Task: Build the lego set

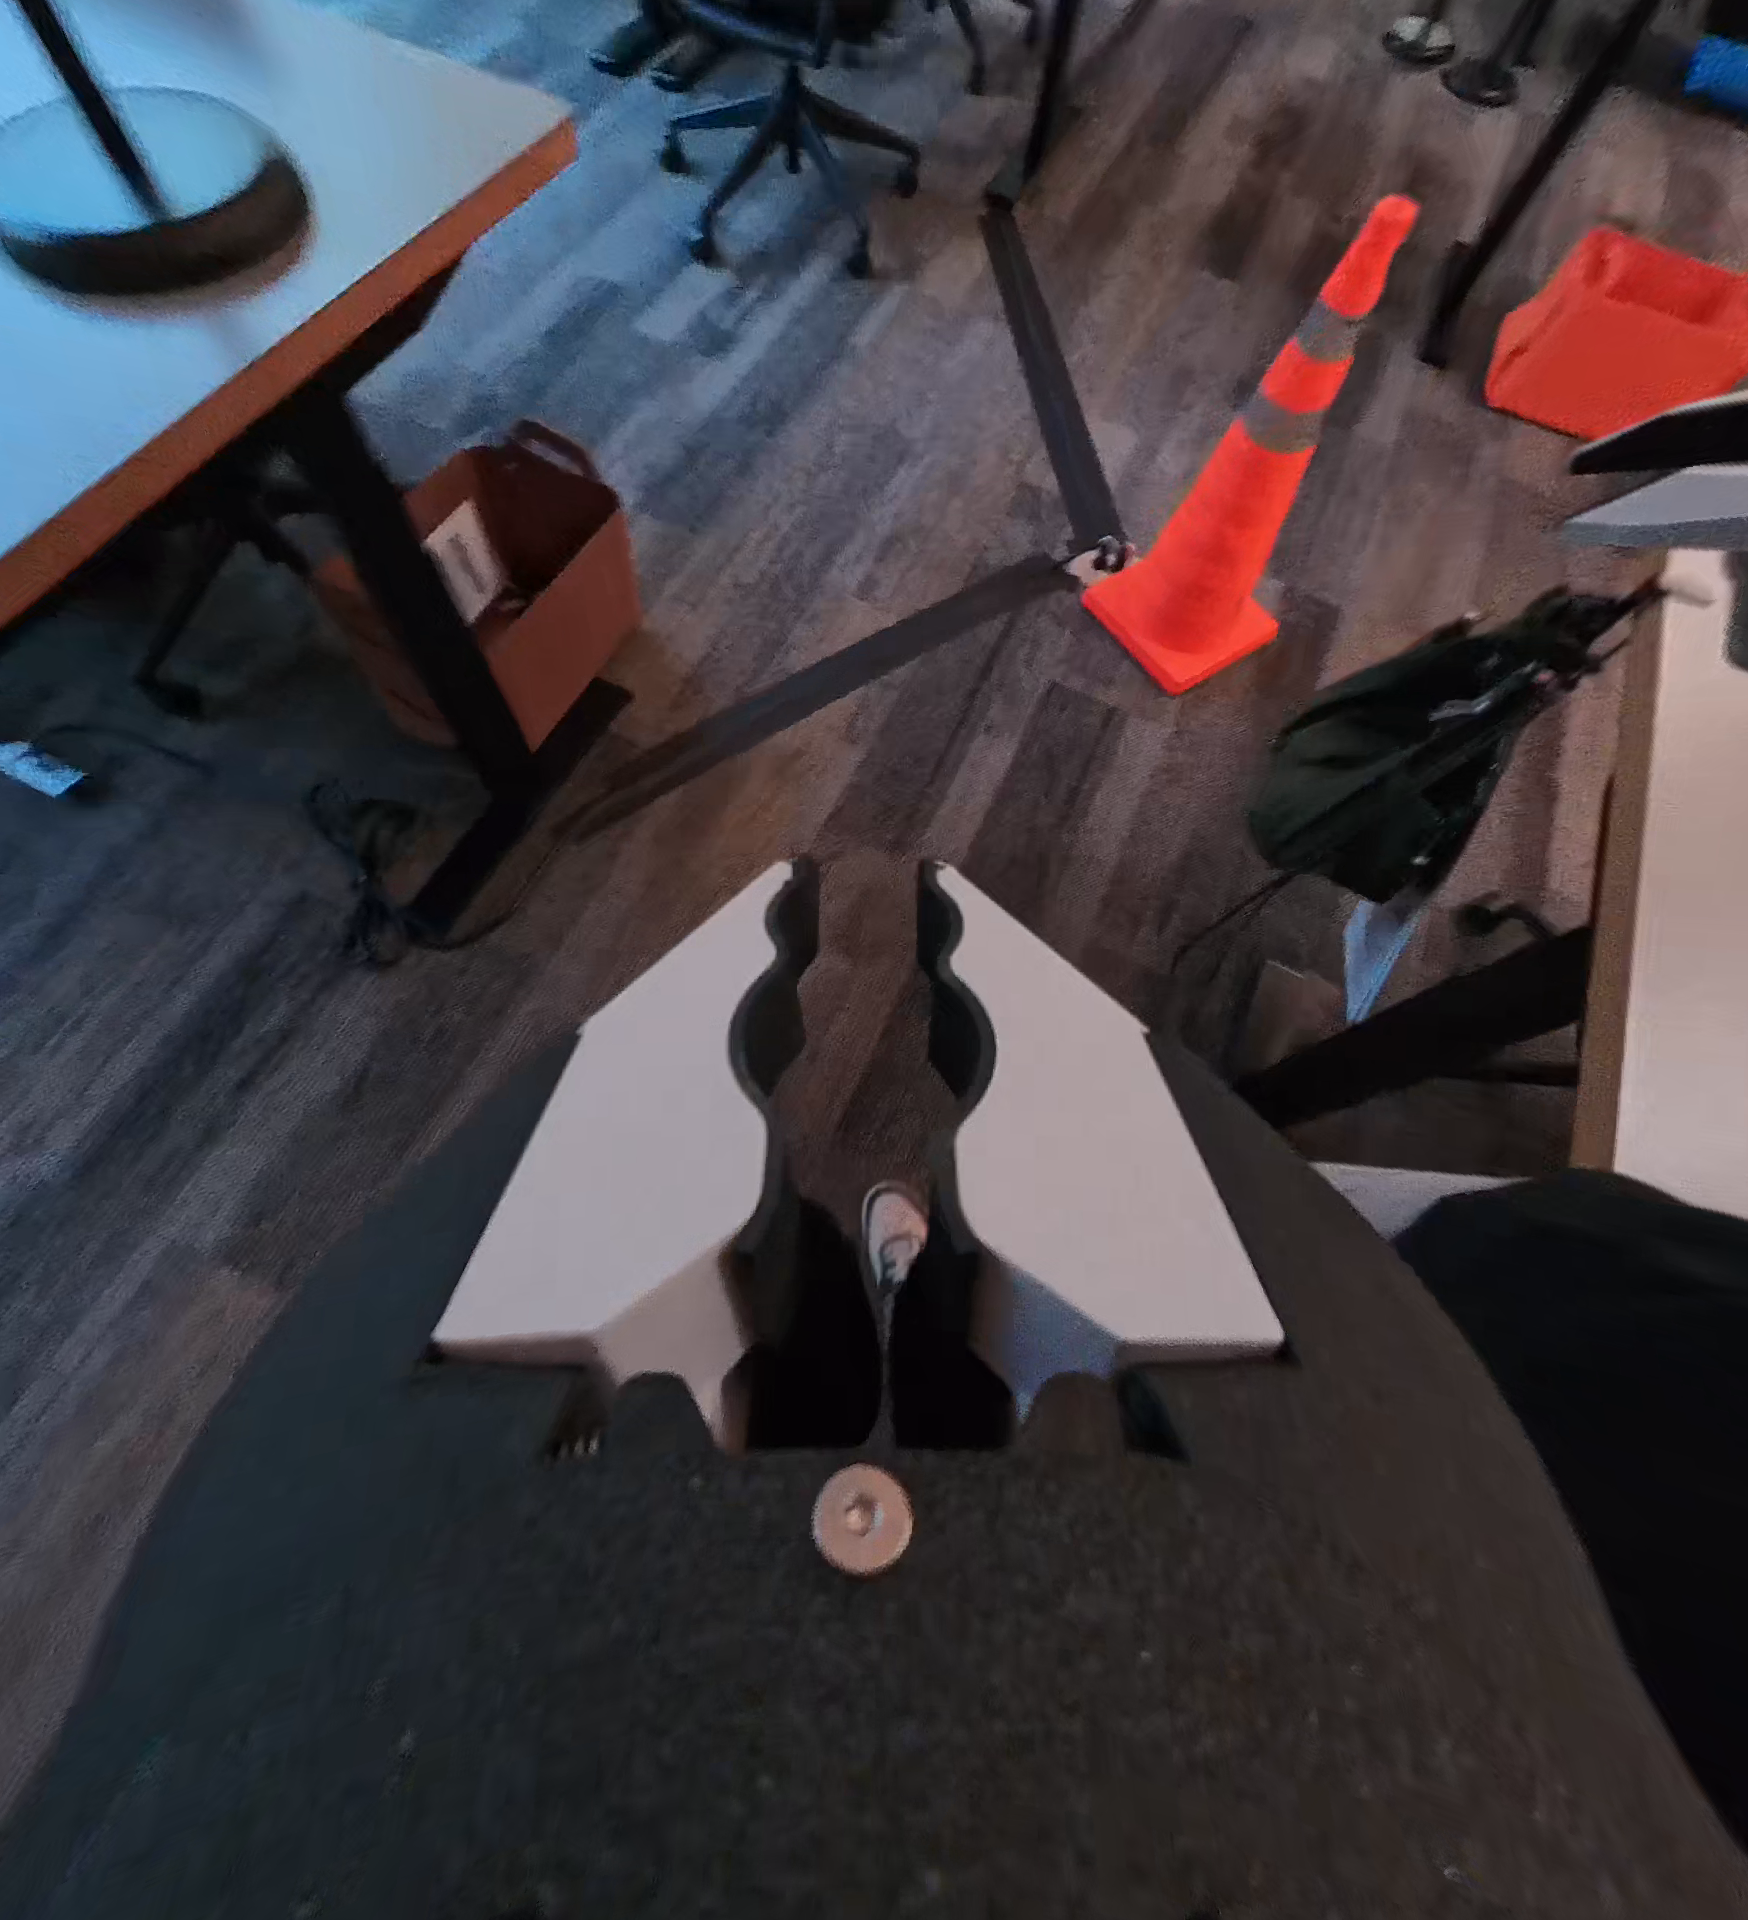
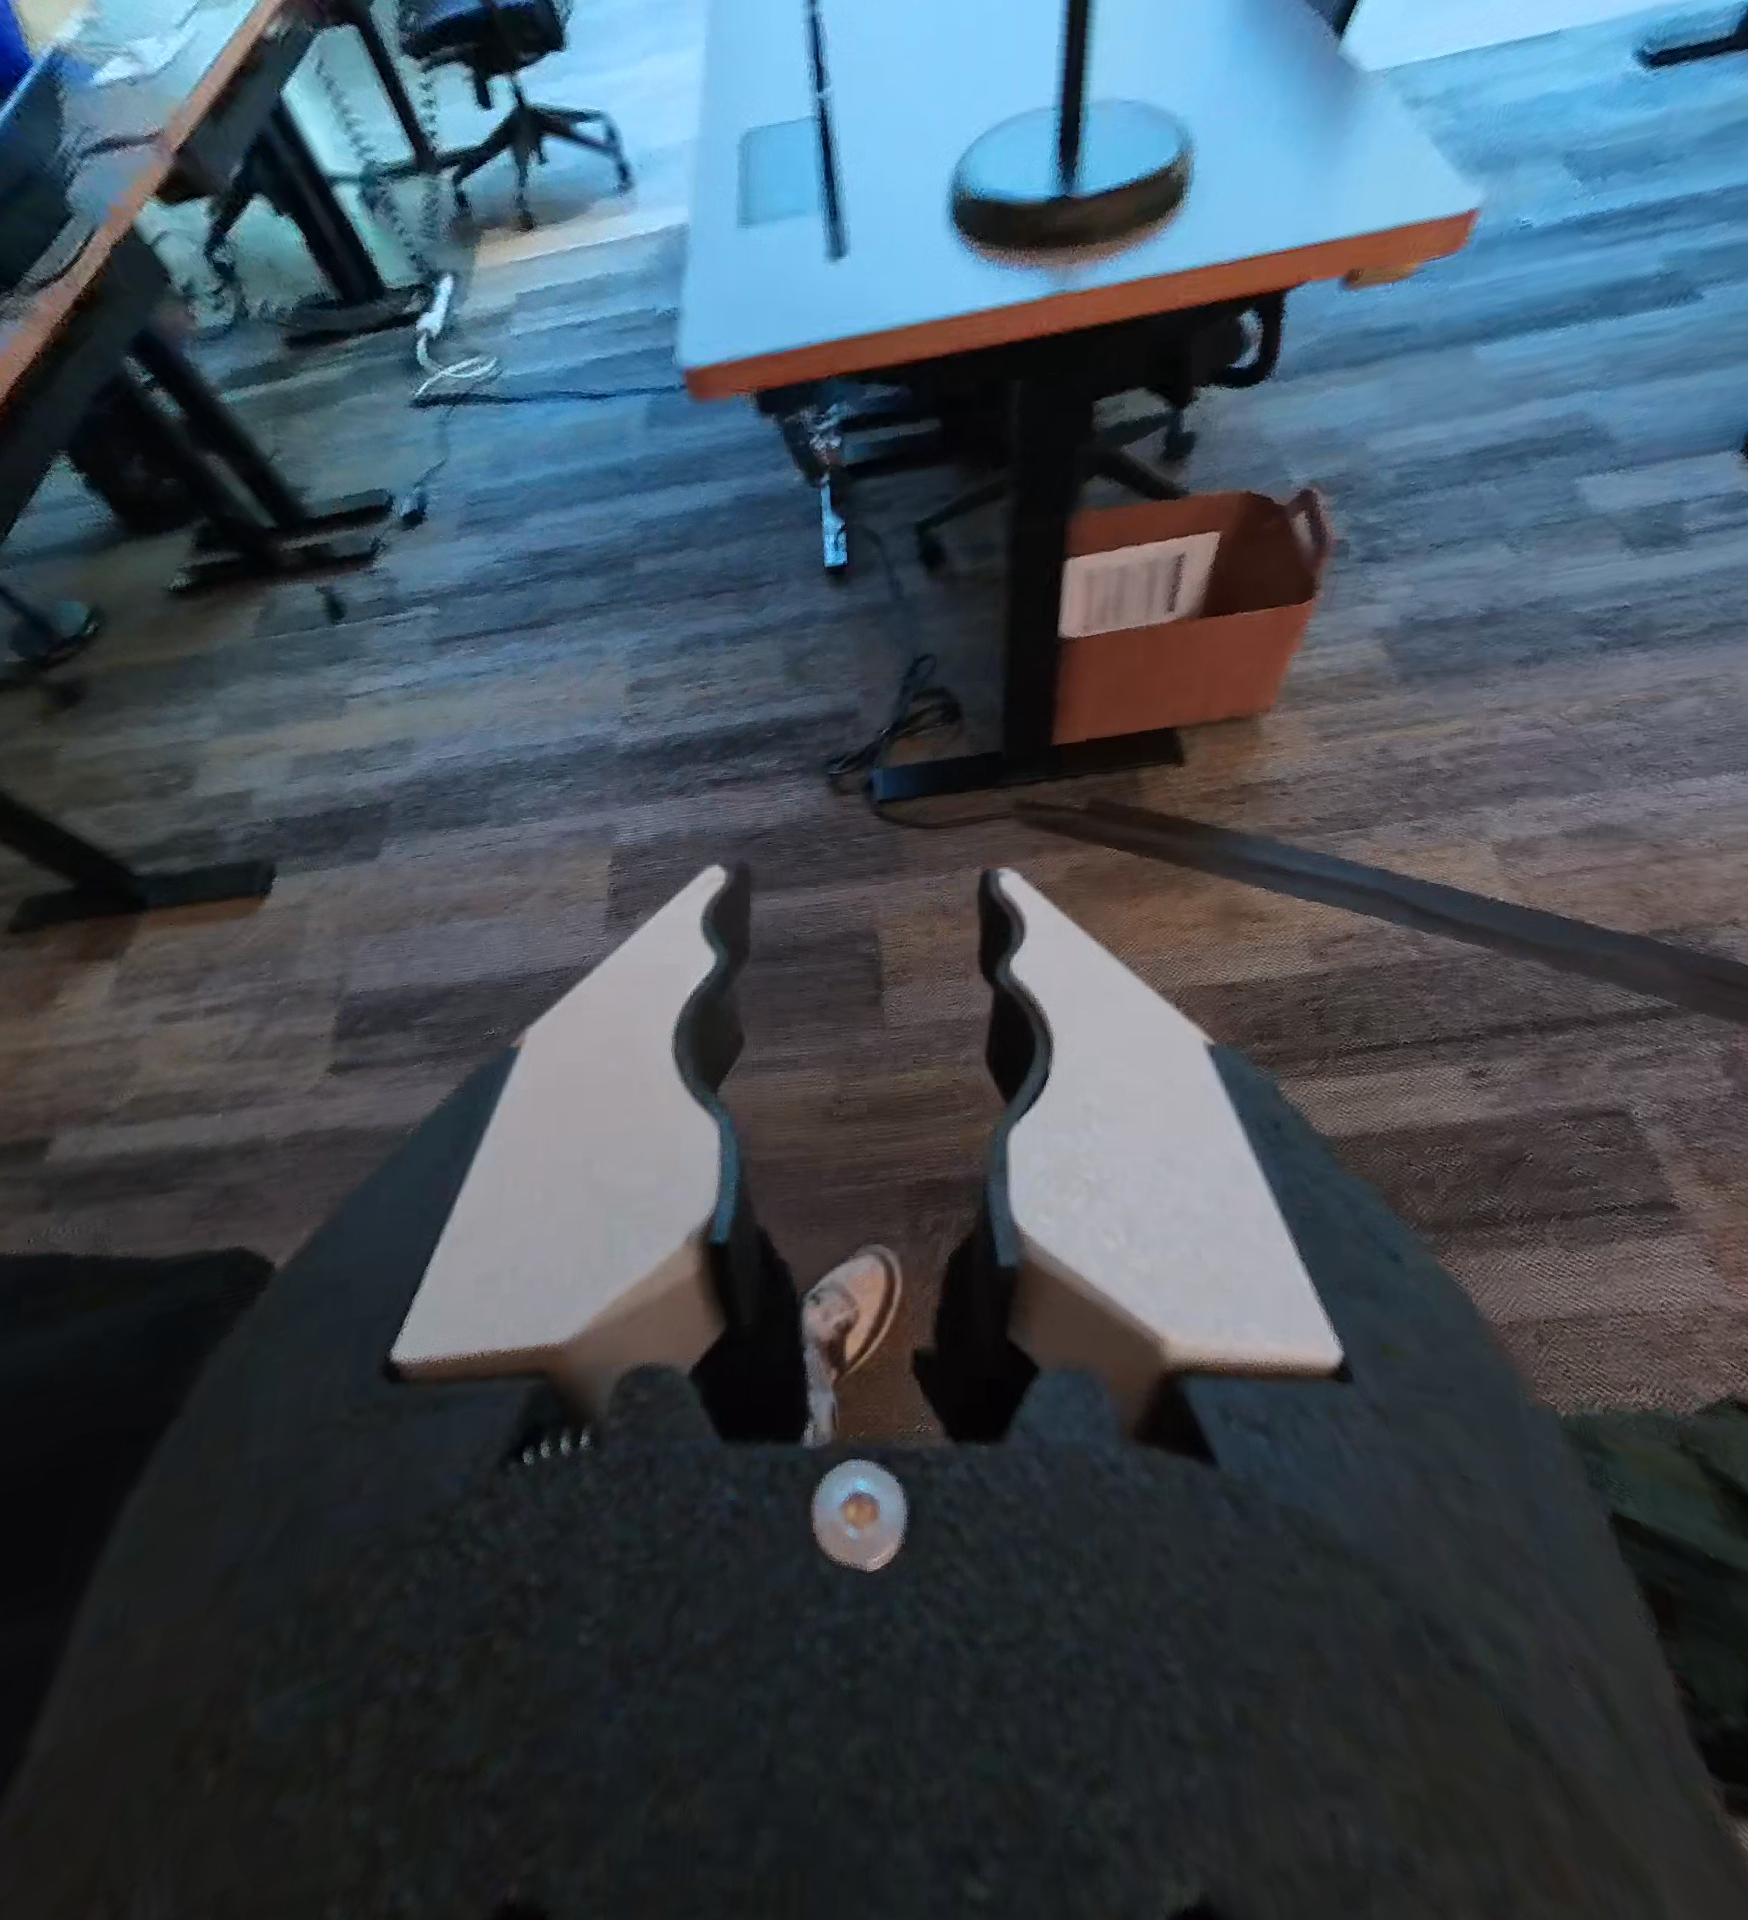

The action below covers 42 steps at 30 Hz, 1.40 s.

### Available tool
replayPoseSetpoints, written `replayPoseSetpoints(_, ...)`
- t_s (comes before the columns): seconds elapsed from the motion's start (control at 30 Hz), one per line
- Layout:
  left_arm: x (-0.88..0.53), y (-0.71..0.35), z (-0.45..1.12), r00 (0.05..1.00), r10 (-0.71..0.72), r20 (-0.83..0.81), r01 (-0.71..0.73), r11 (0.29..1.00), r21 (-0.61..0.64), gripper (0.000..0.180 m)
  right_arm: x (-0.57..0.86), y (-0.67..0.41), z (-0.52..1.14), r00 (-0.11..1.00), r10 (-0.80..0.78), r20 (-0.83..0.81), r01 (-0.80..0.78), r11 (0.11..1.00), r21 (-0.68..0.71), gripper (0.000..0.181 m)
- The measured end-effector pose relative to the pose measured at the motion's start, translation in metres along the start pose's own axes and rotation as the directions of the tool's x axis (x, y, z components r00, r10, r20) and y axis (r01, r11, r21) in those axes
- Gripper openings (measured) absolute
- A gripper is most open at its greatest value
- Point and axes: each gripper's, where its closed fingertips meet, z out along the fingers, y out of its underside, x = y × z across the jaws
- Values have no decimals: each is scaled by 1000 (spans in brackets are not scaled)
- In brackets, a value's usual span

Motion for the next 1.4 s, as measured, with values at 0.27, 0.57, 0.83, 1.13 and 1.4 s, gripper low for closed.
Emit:
replayPoseSetpoints(0.27, -64, -149, 197, 984, 118, -131, -121, 993, -11, 16, 143, -111, 107, 992, 72, -104, -65, 996, 63, 43)
replayPoseSetpoints(0.57, -188, -294, 459, 938, 330, -111, -336, 941, -47, 16, 311, -205, 290, 984, 131, -125, -121, 989, 83, 47)
replayPoseSetpoints(0.83, -233, -478, 658, 950, 75, -305, -83, 996, -14, 16, 496, -347, 389, 974, 76, -212, -69, 997, 41, 48)
replayPoseSetpoints(1.13, -268, -629, 882, 954, 66, -291, -55, 997, 47, 15, 719, -438, 528, 970, 136, -200, -122, 989, 82, 48)
replayPoseSetpoints(1.4, -290, -761, 1114, 969, -61, -237, 64, 998, 3, 15, 943, -549, 666, 994, 49, -98, -50, 999, -8, 49)
